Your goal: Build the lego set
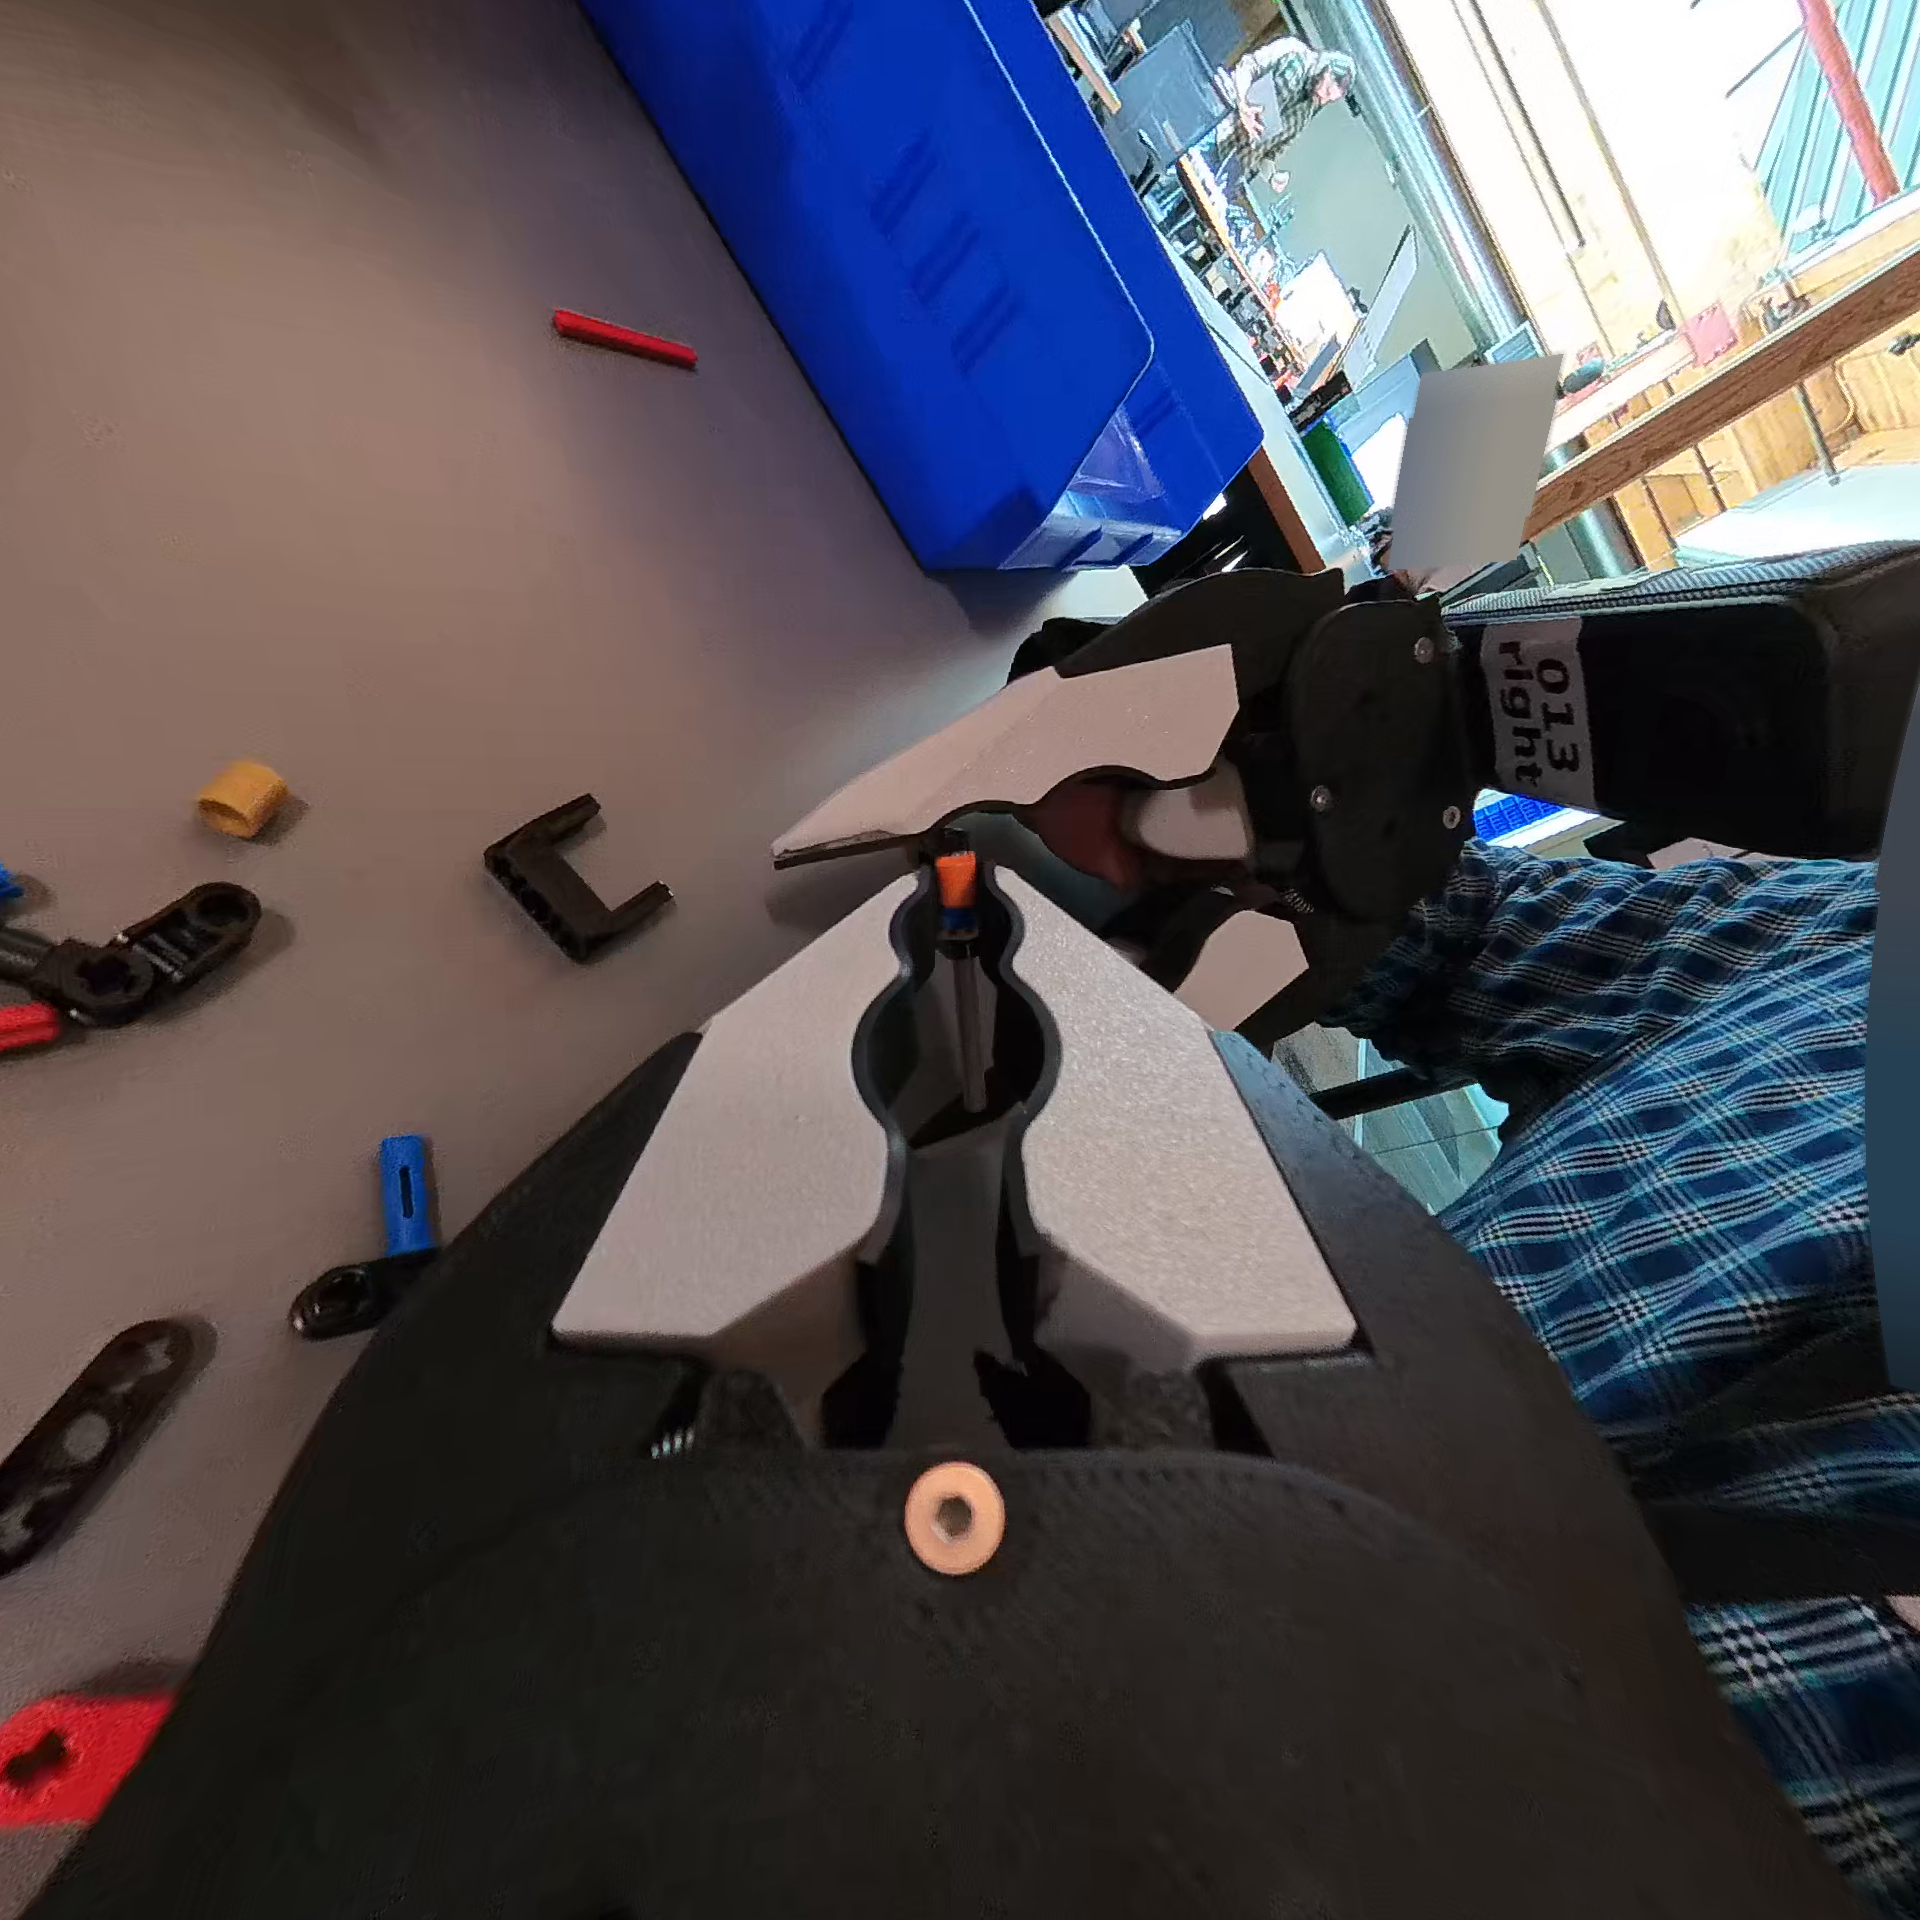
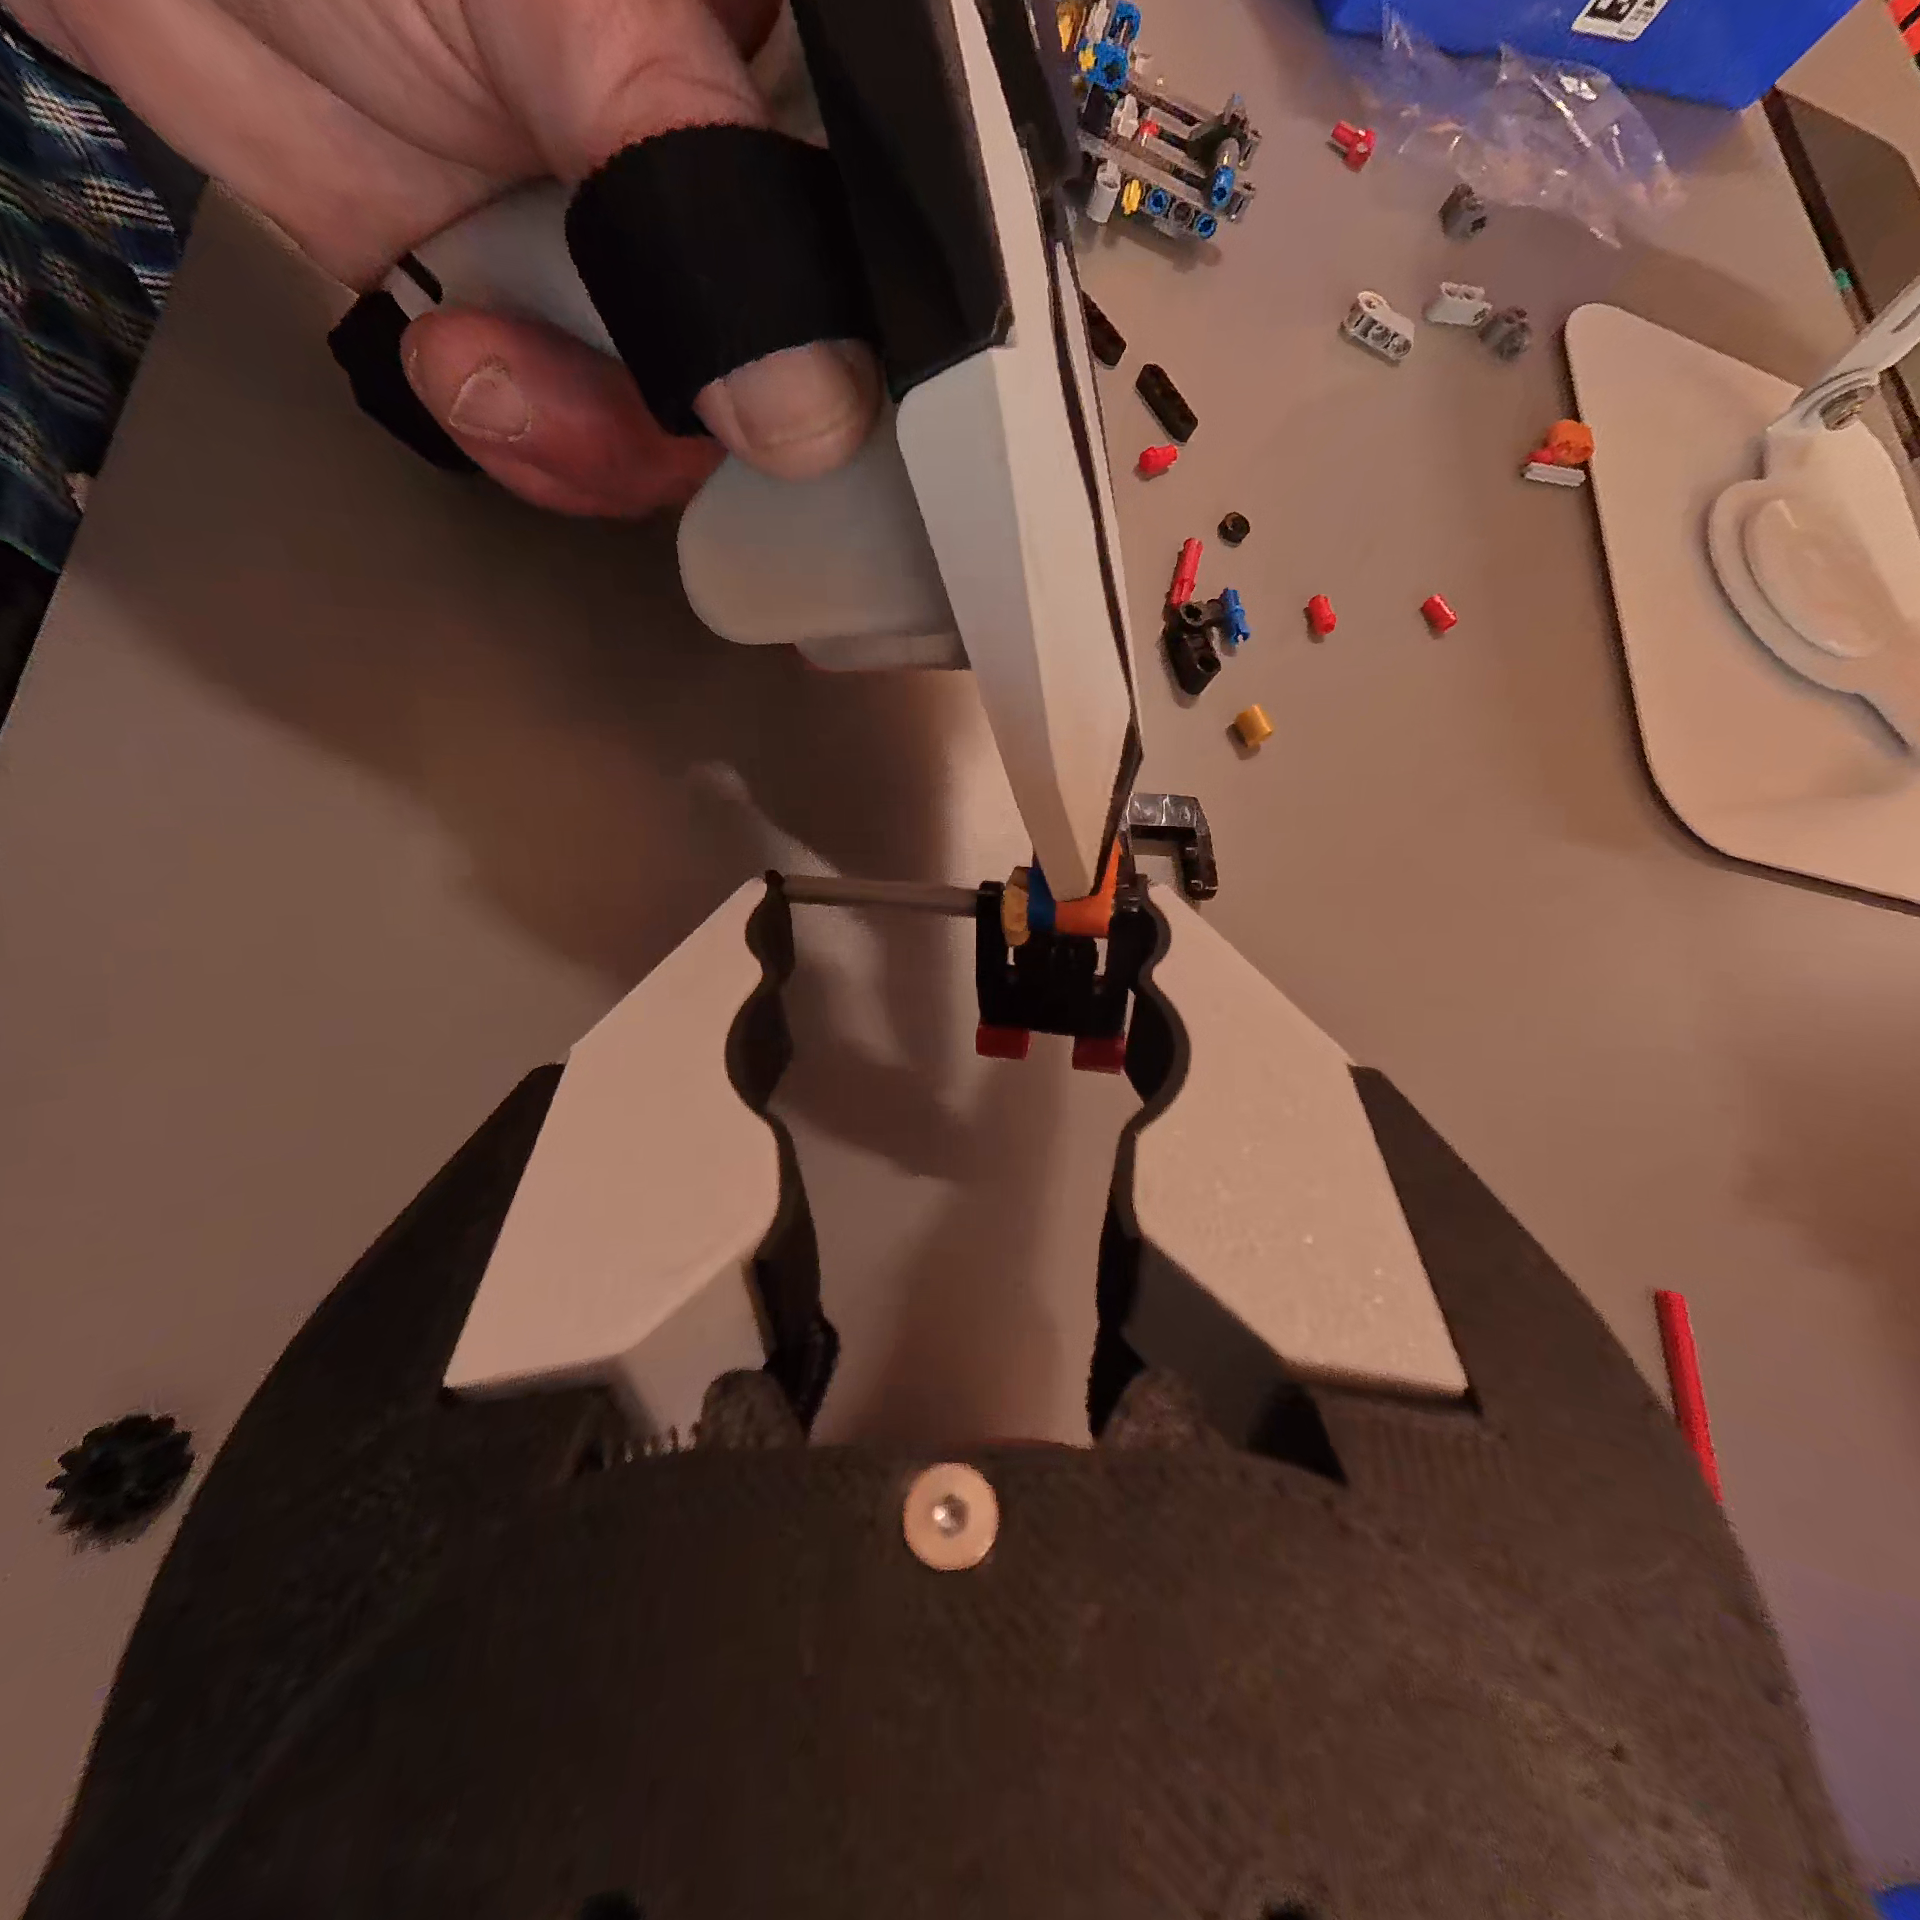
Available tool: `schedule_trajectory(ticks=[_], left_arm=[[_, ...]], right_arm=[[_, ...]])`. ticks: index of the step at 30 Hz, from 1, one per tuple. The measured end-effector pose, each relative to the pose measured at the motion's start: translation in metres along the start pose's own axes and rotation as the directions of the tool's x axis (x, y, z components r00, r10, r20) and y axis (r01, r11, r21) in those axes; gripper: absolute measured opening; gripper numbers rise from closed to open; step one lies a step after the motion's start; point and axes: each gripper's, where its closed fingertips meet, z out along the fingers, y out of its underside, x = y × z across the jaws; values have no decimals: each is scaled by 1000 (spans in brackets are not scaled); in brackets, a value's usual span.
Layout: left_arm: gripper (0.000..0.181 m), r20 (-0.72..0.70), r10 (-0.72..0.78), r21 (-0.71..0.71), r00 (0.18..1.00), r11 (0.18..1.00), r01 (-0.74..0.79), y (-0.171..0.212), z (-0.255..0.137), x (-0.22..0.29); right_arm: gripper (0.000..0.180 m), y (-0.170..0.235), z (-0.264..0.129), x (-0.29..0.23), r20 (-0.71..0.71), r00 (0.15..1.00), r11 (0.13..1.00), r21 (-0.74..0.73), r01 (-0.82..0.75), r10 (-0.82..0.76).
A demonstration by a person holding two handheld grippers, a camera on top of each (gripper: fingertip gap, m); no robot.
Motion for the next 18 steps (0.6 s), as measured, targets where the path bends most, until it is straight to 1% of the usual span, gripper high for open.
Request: schedule_trajectory(ticks=[6, 18], left_arm=[[5, 29, 16, -16, 999, 1000, -16, 3, 2, -3], [6, 71, 43, -33, 997, 999, -40, 6, 5, -7]], right_arm=[[62, 5, 3, -1, -7, 1000, 1000, -28, 8, -8], [61, 5, 5, -2, 7, 1000, 999, -34, -22, 22]])
